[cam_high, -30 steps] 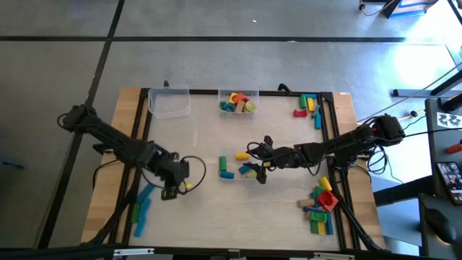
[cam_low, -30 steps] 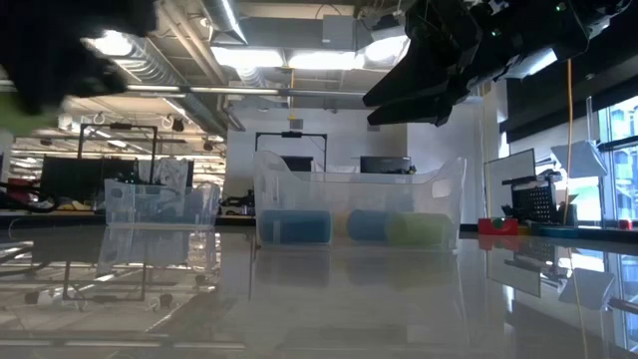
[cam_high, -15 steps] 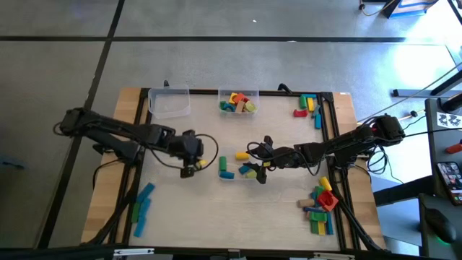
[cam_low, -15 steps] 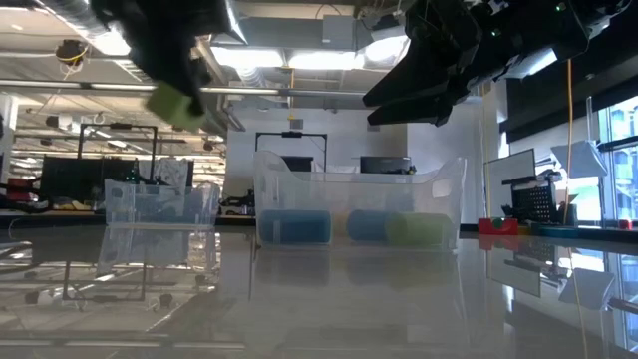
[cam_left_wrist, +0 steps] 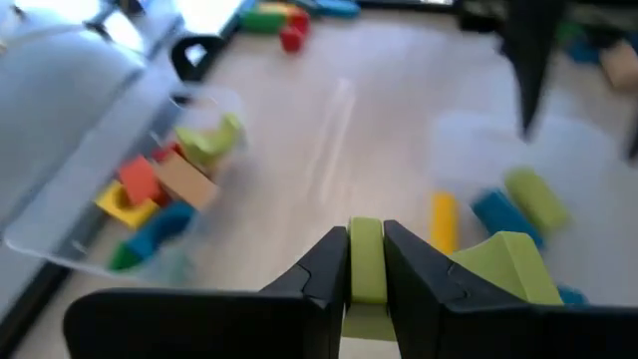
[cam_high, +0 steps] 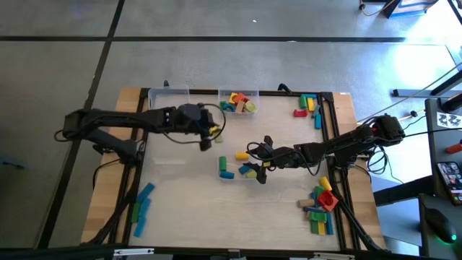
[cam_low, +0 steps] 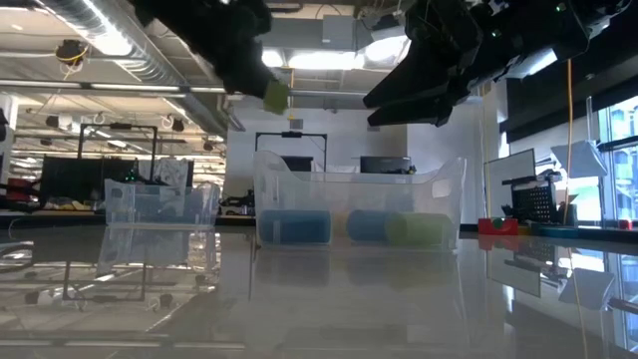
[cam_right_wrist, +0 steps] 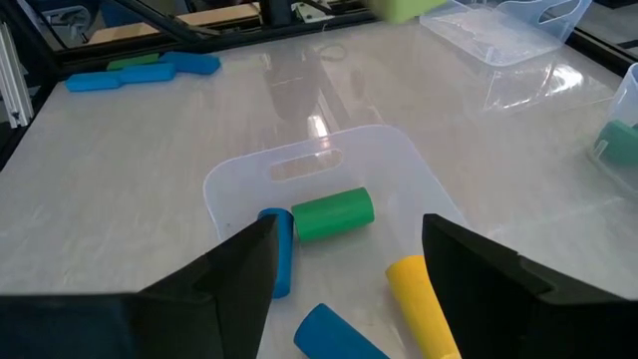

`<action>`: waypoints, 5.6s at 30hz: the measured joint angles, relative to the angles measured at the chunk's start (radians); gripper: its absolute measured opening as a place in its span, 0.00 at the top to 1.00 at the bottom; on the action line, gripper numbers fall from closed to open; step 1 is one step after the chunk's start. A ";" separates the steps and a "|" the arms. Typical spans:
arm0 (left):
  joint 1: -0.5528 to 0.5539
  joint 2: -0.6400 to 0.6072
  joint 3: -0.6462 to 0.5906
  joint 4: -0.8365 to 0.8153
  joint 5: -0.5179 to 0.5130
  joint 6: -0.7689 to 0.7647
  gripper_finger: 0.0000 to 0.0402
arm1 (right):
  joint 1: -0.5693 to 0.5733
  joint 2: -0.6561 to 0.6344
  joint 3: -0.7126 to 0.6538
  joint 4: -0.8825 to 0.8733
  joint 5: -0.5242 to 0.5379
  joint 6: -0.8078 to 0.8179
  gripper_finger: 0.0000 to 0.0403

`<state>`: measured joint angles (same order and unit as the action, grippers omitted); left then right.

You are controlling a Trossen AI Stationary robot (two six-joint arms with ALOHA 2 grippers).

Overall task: Sort blocks by size
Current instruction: Put the light green arch block into the top right transparent bin, then put the green cylindrical block into the bottom transparent bin

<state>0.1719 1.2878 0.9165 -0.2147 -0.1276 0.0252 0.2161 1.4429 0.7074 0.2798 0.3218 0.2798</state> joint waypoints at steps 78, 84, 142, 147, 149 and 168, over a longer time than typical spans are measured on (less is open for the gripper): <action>-0.013 -0.332 -0.373 0.217 0.021 -0.078 0.67 | -0.279 -0.303 0.000 -0.377 0.251 0.085 0.39; -0.111 -0.331 -0.463 0.305 0.017 -0.131 0.67 | -0.492 -0.300 0.000 -0.421 0.148 0.080 0.39; -0.181 -0.330 -0.484 0.338 0.000 -0.131 0.67 | -1.218 0.226 0.258 -0.769 -0.010 0.084 0.39; -0.181 -0.330 -0.484 0.336 0.000 -0.131 0.67 | -1.218 0.287 0.311 -0.830 -0.019 0.109 0.39; -0.181 -0.330 -0.484 0.331 0.000 -0.130 0.67 | -1.218 0.309 0.325 -0.840 -0.021 0.109 0.39; -0.181 -0.330 -0.484 0.330 0.000 -0.115 0.67 | -1.218 0.329 0.330 -0.860 -0.183 0.070 0.64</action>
<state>-0.0089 0.9573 0.4320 0.1150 -0.1272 -0.0898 -1.0019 1.7718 1.0374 -0.5804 0.1387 0.3496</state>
